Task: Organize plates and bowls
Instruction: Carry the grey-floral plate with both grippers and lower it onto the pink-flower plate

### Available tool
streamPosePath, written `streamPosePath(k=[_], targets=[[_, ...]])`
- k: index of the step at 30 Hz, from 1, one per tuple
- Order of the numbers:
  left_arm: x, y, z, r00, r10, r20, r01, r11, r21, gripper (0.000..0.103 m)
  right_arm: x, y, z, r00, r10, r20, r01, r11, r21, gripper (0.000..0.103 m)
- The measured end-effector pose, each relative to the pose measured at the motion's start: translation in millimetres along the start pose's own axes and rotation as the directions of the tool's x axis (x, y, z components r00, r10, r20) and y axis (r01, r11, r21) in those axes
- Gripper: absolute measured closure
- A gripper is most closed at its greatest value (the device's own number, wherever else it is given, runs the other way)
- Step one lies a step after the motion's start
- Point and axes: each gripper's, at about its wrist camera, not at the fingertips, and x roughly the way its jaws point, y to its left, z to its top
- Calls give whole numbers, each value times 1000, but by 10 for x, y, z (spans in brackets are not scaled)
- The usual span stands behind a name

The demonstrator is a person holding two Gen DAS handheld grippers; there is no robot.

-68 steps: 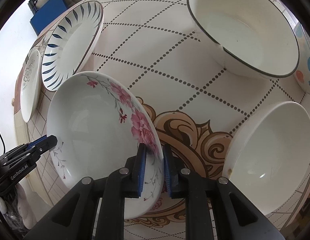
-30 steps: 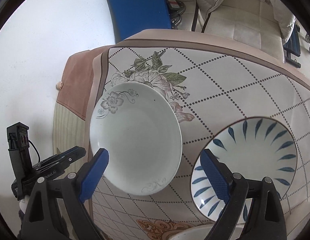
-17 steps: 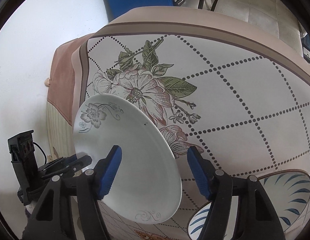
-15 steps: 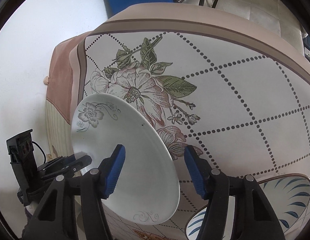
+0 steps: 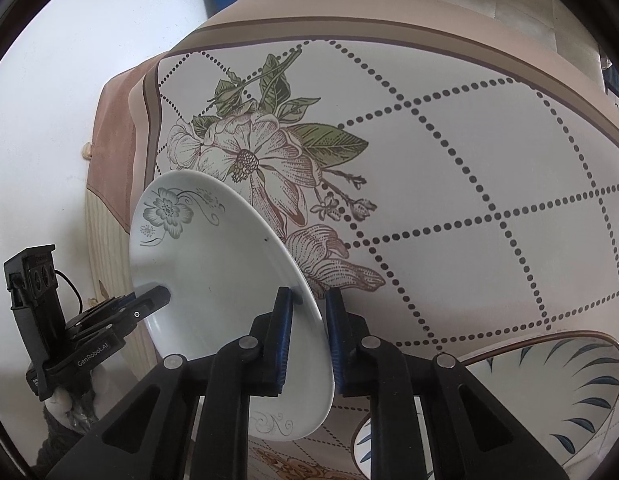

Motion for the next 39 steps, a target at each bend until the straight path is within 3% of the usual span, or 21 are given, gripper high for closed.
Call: streamPosePath(k=[12,22,29,39], targets=[[-320,-126,-22,998,29,56,-30,999,30,82,-115,6,-307,998,65,18,-66,997,39,84],[-565,-398,-227,997,25,71,-31,996,88,82,-513,-40,-670,995,77,61,-79,996,33,84],[-622,-807,-535,999,19,46,-27,984,177,82,-870,-251,-1184,992,75,106,-83,994,76,84],[-552,-1516,-1122,1000,7,-8,-4,945,328,82,-1170,-837,-2234,985,68,160,-98,977,191,85]])
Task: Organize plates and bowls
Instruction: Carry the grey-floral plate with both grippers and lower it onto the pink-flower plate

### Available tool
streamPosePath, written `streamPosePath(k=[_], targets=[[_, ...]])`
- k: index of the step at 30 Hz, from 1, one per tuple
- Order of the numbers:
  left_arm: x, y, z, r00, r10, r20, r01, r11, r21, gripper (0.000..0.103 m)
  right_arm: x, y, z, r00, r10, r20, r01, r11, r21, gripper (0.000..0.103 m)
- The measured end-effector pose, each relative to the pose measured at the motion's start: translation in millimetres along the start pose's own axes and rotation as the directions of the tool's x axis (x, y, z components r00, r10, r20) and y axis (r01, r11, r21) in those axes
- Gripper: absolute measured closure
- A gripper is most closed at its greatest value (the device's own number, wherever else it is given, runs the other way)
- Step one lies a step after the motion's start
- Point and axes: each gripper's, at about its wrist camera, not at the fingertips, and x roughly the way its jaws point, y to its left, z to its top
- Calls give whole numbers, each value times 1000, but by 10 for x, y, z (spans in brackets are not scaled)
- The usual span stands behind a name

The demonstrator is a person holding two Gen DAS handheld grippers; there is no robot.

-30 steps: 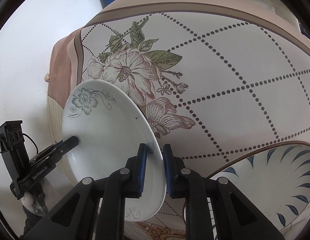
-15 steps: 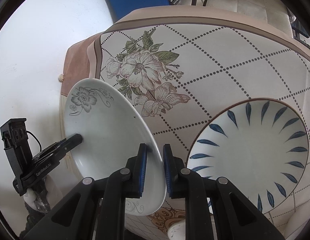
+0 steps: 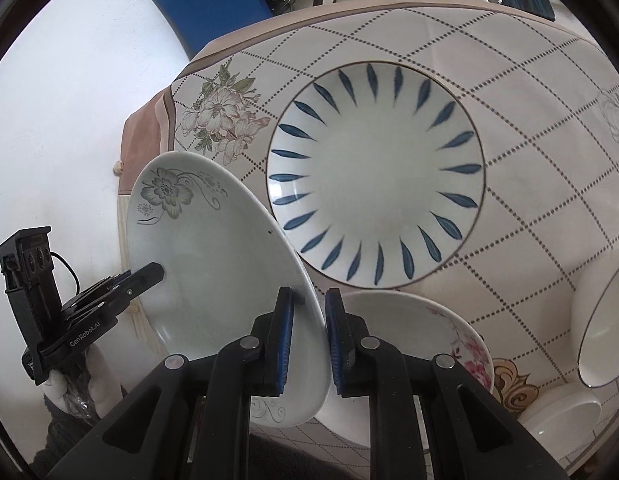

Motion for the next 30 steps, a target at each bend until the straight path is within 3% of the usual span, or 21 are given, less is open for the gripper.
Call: streamPosePath(k=[13,30], targets=[[395,-738,-441,995,6,-95,6,992,129,82,-97,-955,-865,1000,6,22,-9,989,149,84],[888,-958,-593,983,68,-168,-44,988,145,81,86,-1424,-1076,998,-52,17,48,980,191,85]])
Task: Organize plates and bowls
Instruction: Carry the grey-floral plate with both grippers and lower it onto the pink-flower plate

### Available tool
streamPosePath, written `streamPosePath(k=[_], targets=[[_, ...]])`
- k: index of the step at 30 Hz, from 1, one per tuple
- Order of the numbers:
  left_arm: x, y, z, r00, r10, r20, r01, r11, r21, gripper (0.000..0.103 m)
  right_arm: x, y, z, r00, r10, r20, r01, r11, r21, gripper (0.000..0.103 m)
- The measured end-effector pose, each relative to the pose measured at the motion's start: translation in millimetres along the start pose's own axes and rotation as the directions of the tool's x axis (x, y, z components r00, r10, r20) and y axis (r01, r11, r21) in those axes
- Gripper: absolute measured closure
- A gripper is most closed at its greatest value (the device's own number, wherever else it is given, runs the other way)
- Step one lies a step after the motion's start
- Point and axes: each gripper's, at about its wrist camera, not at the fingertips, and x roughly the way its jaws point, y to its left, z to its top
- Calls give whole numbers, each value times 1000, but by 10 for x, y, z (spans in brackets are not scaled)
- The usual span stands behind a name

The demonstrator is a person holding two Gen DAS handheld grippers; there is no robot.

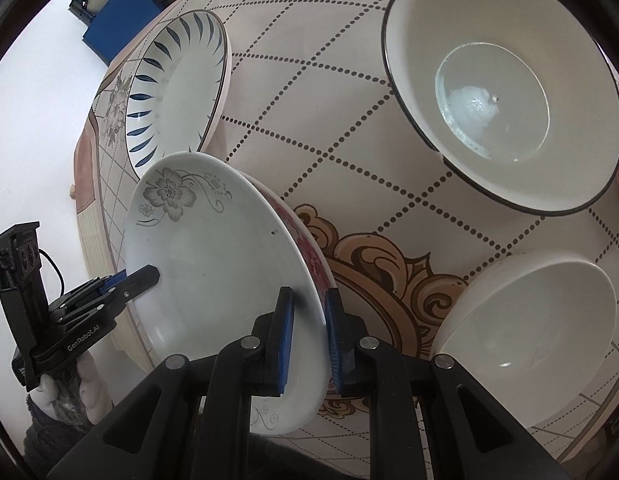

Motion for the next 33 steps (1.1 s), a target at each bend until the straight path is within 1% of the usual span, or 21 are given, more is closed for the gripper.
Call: streamPosePath(k=[4,8,12,15,18,22,26,28,33], targets=[[19,-51,1,1000,20,-1,-20,1000,8,82,-23,58,-2,999,-38,3,38,999,-38,85],[62,-136,2,999,36,-8,-36,999,9,82,-30,153,-17,993,-117,12,118,991,-70,85],[141,-215,-6,999,43,-33,-43,999,11,82,12,133,-41,988,-156,0,155,986,-67,85],[187,-278,-28,997,65,-31,-64,998,22,82,43,141,-68,983,-182,2,182,981,-73,85],[230,-310,-42,997,70,-38,-69,997,21,82,44,159,-70,980,-197,11,197,977,-81,85],[263,-355,-30,995,85,-45,-84,996,25,82,38,253,-73,970,-242,28,243,962,-127,86],[280,-332,8,996,69,-63,-69,998,-2,82,35,291,-51,963,-266,35,268,955,-123,85],[296,-291,16,996,49,-72,-50,998,-22,82,36,272,-42,963,-267,24,269,958,-99,85],[316,-173,32,996,-1,-93,-5,998,-64,81,40,264,-50,966,-258,12,258,962,-88,85]])
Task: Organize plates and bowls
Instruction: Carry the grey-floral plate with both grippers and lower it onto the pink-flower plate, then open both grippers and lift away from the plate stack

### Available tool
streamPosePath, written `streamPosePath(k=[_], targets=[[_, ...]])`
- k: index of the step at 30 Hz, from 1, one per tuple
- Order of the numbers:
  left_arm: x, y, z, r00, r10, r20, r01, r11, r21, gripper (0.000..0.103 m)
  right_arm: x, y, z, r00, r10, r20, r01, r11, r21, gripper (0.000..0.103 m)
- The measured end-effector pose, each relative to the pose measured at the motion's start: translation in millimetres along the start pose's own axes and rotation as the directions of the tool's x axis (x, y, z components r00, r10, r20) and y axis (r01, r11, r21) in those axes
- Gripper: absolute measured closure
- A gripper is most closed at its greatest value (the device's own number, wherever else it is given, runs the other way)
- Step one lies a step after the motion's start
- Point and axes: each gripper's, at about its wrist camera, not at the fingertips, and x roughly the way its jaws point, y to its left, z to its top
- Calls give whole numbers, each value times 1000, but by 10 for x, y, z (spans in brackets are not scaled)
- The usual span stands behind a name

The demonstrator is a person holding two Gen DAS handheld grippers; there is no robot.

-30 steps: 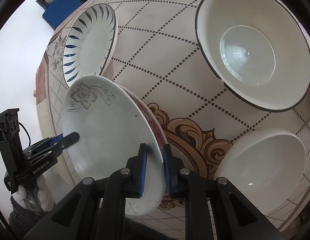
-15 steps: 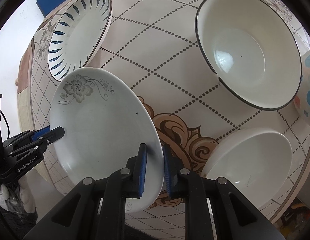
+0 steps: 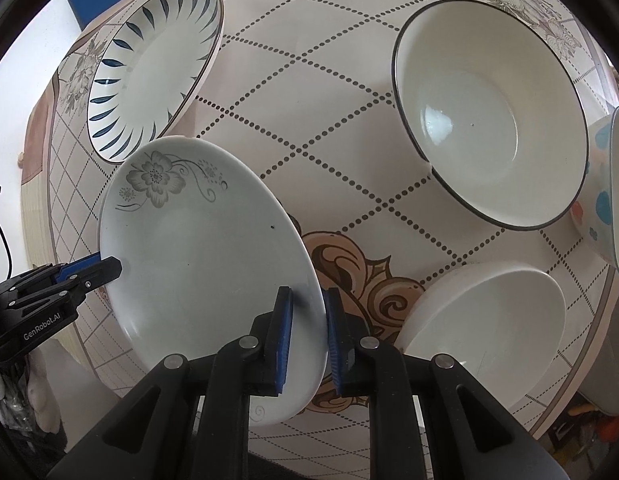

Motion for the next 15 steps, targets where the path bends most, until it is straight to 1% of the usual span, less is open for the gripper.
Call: streamPosePath(k=[3,5,7,10,12,15], targets=[[-1,88,22,999,-31,-13,30,999,-25,81,6,0,20,1000,-4,-15,4,1000,-14,85],[1,169,33,998,-64,-24,62,997,-54,81,8,-11,30,1000,-1,-19,0,1000,-6,84],[7,242,61,994,-102,-38,98,991,-89,80,14,-1,44,1000,-1,-28,1,1000,-12,84],[-19,381,83,988,-146,-47,139,982,-130,80,21,-9,52,999,20,-41,-20,1000,9,82],[-57,422,82,988,-149,-43,142,981,-133,80,16,-30,45,998,37,-48,-36,999,21,82],[-151,438,72,993,-114,-23,111,987,-114,79,-2,-65,13,997,51,-59,-49,998,44,82]])
